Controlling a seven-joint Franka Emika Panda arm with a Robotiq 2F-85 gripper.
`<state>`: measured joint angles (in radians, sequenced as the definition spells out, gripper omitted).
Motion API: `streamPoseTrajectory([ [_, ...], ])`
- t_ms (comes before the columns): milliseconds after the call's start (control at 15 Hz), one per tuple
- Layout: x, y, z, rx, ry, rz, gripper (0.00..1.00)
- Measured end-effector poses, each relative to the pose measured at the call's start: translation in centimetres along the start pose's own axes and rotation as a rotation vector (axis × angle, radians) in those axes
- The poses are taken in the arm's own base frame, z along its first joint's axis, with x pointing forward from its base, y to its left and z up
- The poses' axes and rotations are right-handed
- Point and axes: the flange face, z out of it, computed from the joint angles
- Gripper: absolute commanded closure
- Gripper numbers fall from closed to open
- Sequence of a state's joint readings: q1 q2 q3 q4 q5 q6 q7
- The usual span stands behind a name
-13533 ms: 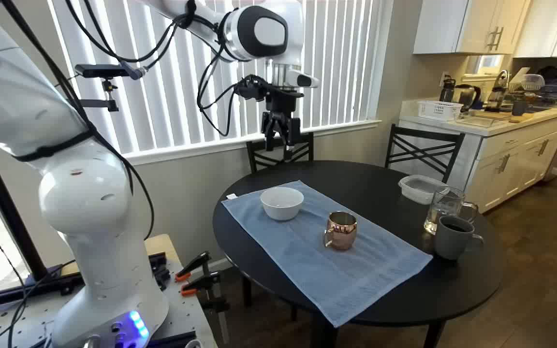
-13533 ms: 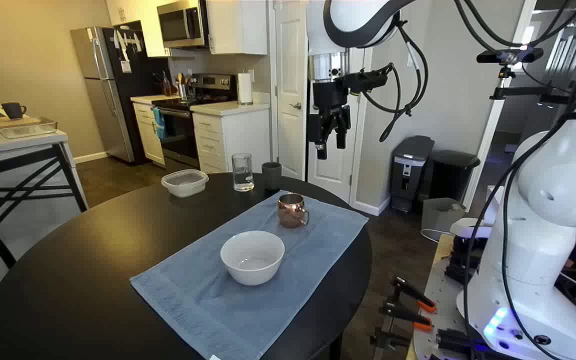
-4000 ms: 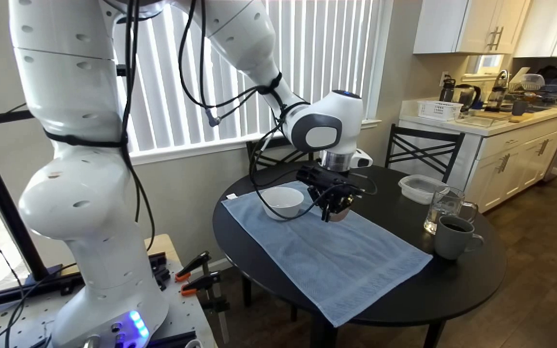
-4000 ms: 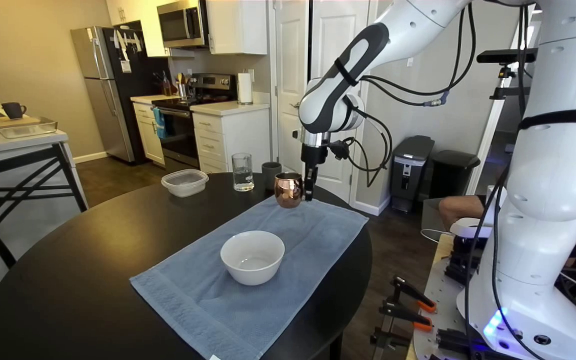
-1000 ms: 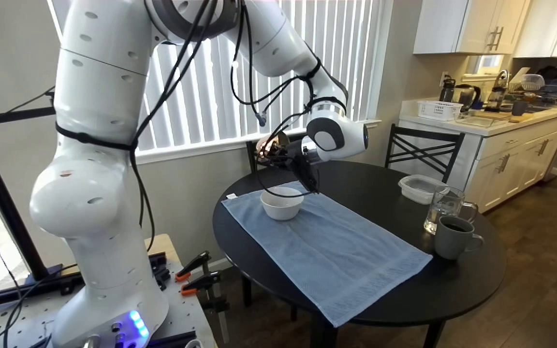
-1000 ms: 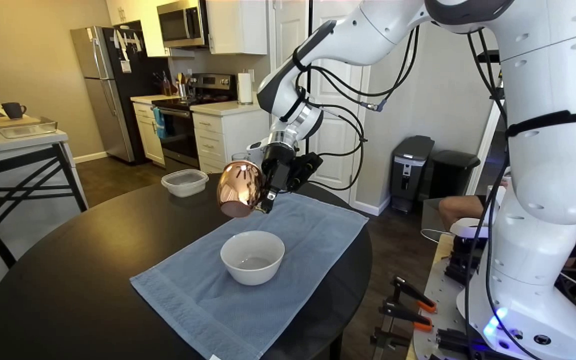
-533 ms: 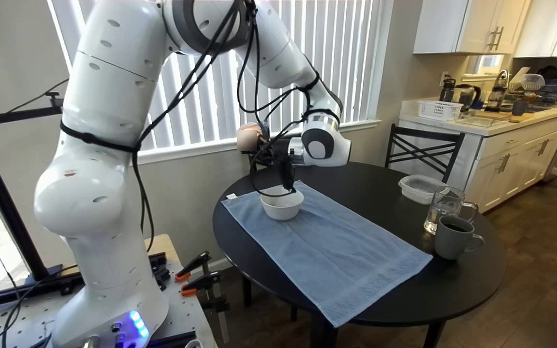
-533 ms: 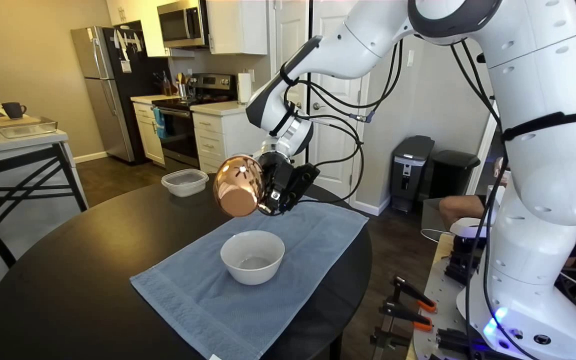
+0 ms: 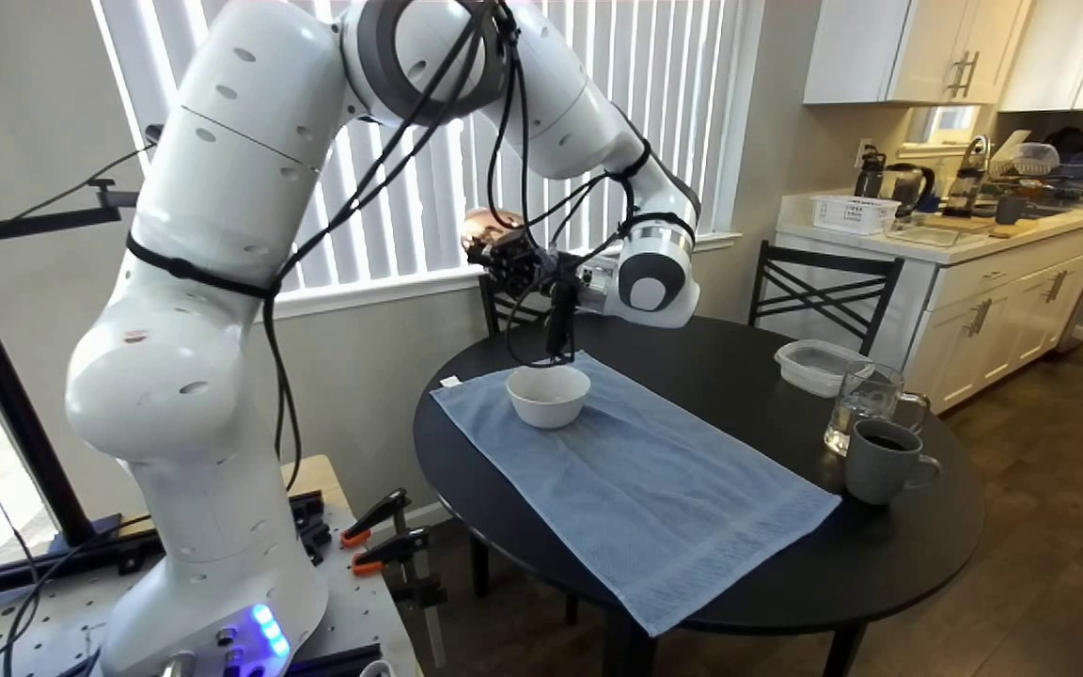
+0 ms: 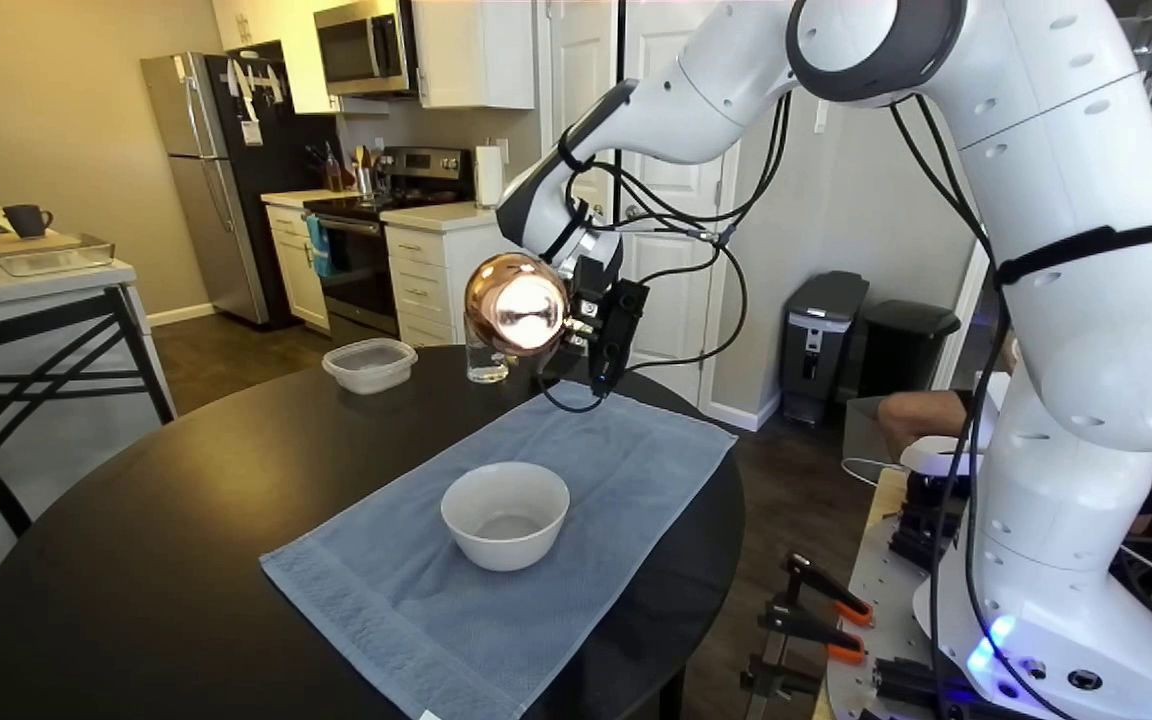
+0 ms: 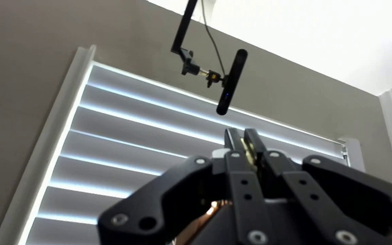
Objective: Pour the items in the cup into the bowl
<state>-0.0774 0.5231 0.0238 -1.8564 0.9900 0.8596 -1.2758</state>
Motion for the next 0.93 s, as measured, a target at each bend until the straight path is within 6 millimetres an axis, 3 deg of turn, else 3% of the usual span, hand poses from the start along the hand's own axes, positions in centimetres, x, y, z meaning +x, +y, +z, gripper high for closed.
streamPoseTrajectory([
  [200,-0.2,1.0,1.2,0.135,-0.024,0.012,0.96],
  [400,0.0,3.9,2.0,0.255,0.032,0.003,0.96],
  [667,-0.6,7.7,1.2,0.376,0.180,0.018,0.96],
  [933,-1.3,9.8,0.2,0.479,0.305,0.027,0.96],
])
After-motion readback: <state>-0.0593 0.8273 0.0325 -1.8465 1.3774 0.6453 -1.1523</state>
